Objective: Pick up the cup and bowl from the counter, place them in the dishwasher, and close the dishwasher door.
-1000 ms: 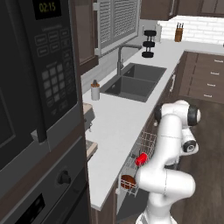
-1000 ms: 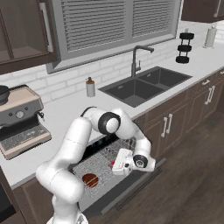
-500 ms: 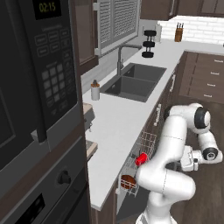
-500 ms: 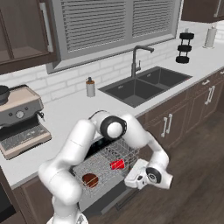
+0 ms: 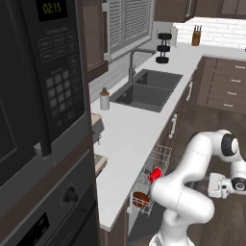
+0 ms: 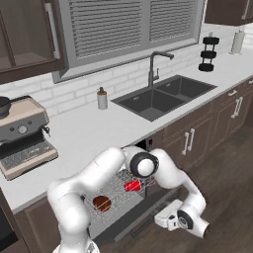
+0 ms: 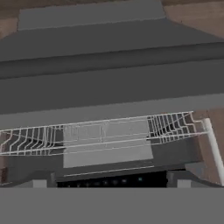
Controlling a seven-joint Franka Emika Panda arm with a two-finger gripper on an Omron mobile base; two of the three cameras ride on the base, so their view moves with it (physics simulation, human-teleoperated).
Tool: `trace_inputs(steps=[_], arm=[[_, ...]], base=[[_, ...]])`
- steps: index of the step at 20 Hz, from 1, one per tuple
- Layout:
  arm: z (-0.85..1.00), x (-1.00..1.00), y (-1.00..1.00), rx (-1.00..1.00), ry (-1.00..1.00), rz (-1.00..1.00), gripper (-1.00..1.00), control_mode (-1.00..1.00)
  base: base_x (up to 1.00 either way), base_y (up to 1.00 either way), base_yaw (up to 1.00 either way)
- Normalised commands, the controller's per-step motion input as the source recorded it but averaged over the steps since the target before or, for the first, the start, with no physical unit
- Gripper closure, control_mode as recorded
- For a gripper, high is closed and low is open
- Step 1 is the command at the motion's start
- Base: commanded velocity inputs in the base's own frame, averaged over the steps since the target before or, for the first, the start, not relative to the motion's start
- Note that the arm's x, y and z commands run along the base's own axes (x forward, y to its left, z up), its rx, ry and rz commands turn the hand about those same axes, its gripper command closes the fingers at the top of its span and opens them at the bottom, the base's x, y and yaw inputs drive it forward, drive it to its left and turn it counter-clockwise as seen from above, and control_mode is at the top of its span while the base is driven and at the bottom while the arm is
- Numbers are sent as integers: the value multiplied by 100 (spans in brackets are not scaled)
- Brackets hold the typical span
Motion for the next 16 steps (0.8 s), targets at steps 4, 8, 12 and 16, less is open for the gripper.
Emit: trace_inputs(steps=[4, 8, 12, 16], arm=[[-100, 19, -55, 5, 8, -14, -100, -100], [-100, 38, -9, 1, 5, -6, -100, -100], [-100, 57, 0, 0, 6, 0, -100, -100], [-98, 59, 10, 0, 6, 0, -100, -100]], base=[[0, 0, 0], [0, 0, 0], [0, 0, 0], [0, 0, 0]])
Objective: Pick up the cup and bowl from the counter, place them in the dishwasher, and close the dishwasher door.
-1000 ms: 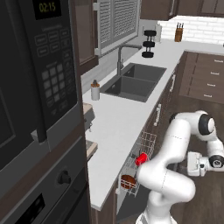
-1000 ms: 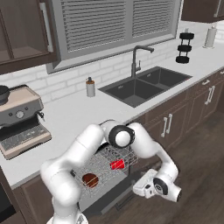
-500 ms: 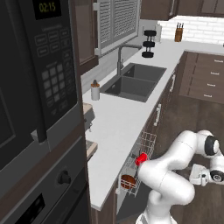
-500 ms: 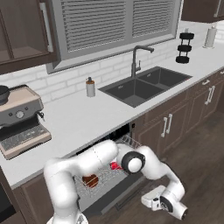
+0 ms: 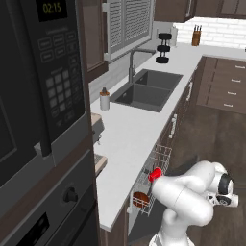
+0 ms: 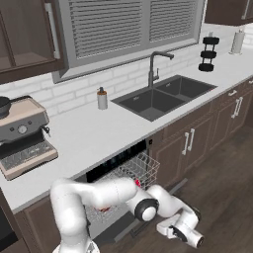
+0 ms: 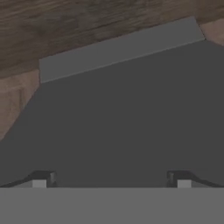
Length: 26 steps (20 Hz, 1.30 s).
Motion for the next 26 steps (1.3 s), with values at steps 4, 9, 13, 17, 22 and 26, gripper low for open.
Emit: trace_inputs(steps=[4, 9, 13, 17, 22, 26], arm=[[-63, 57, 29, 1, 12, 0, -100, -100], [-11, 38, 57, 12, 5, 2, -100, -100], [27, 6, 71, 25, 0, 9, -100, -100], [67, 0, 79, 33, 0, 12, -100, -100], [94, 7, 95, 36, 0, 15, -100, -100], [95, 24, 100, 34, 0, 16, -100, -100]], base=[[0, 0, 0], [0, 0, 0], [0, 0, 0], [0, 0, 0], [0, 0, 0], [0, 0, 0]])
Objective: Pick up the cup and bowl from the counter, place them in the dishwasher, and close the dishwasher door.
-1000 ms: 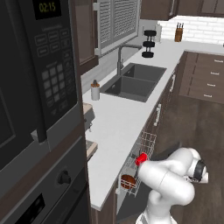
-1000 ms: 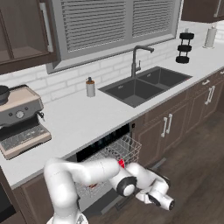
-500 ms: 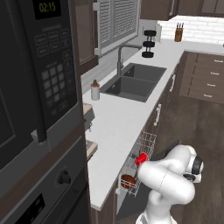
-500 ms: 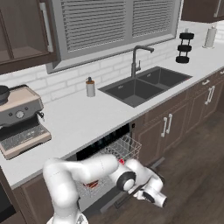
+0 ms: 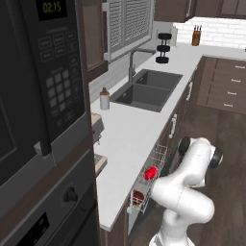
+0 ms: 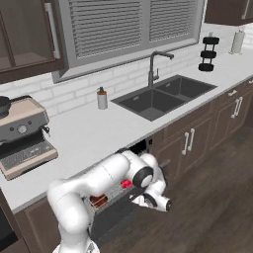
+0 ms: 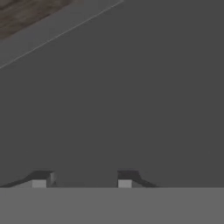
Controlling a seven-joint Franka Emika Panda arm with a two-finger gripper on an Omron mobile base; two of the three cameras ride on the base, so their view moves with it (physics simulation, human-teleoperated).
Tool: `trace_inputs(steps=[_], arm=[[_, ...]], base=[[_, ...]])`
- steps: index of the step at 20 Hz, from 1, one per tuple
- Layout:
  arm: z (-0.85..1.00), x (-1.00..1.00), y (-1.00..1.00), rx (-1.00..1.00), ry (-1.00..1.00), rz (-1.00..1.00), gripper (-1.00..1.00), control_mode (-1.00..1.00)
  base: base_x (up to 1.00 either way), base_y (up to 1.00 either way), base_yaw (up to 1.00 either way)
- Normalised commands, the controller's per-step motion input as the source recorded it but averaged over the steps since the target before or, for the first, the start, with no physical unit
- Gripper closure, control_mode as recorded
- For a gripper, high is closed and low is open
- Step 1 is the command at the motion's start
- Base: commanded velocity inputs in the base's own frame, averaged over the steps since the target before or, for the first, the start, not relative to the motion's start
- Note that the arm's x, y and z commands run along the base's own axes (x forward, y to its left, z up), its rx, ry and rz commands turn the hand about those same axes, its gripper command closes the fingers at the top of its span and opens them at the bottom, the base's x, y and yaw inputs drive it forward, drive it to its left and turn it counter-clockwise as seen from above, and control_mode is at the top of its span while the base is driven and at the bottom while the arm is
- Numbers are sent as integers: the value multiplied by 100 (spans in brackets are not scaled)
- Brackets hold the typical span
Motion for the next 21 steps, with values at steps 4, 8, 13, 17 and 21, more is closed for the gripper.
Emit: trace_inputs(steps=[4, 8, 13, 17, 21], arm=[[78, 30, 100, 32, -1, 16, -100, -100], [41, 29, 100, 29, 0, 16, -100, -100], [4, 21, 87, 28, 0, 15, -100, -100], [0, 11, 51, 29, 0, 14, -100, -100], [0, 1, 23, 27, -1, 12, -100, -100]], base=[[0, 0, 0], [0, 0, 0], [0, 0, 0], [0, 0, 0], [0, 0, 0]])
